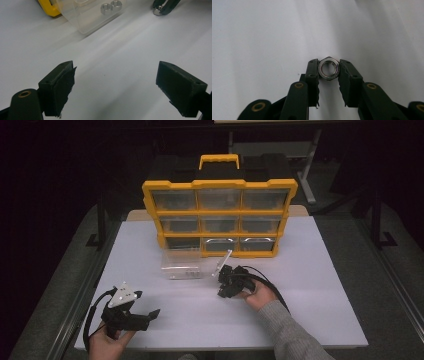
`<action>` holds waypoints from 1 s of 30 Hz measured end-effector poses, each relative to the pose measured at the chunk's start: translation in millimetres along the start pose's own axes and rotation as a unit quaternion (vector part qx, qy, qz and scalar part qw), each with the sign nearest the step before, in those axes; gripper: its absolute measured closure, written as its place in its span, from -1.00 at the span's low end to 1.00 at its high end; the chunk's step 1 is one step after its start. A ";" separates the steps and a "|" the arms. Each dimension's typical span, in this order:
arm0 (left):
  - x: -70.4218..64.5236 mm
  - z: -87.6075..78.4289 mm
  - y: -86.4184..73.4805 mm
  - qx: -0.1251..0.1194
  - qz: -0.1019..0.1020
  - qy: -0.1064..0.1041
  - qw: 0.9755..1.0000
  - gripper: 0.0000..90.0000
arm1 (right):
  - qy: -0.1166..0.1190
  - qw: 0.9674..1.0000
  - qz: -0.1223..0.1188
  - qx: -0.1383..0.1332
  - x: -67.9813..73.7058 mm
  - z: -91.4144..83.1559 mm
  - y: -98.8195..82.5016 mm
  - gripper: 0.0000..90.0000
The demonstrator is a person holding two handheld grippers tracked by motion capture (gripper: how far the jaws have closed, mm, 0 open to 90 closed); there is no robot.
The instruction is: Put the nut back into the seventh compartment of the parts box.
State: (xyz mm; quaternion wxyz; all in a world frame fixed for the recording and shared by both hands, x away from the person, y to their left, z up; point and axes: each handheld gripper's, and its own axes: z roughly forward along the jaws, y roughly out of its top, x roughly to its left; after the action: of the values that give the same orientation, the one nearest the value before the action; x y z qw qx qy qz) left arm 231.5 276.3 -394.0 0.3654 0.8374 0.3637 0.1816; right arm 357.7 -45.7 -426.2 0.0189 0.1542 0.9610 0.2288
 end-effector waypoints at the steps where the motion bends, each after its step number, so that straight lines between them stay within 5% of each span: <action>1: 0.0 0.0 0.0 0.000 0.000 0.000 1.000 -0.68 | 0.000 1.000 0.000 0.000 0.0 0.0 0.0 0.53; 14: -0.3 0.2 -0.1 -0.002 -0.002 -0.001 1.000 -0.68 | 0.036 0.998 0.033 -0.029 -12.8 -16.4 -5.3 0.54; 30: -0.2 -0.2 0.0 0.000 -0.003 -0.001 1.000 -0.68 | 0.041 0.997 0.042 -0.046 -19.2 -45.7 2.1 0.53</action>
State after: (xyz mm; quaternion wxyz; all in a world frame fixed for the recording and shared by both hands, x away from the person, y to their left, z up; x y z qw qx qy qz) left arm 231.3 276.3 -393.8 0.3663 0.8367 0.3656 0.1794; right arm 371.7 -69.6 -385.1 -0.0231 0.1838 0.9421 0.2794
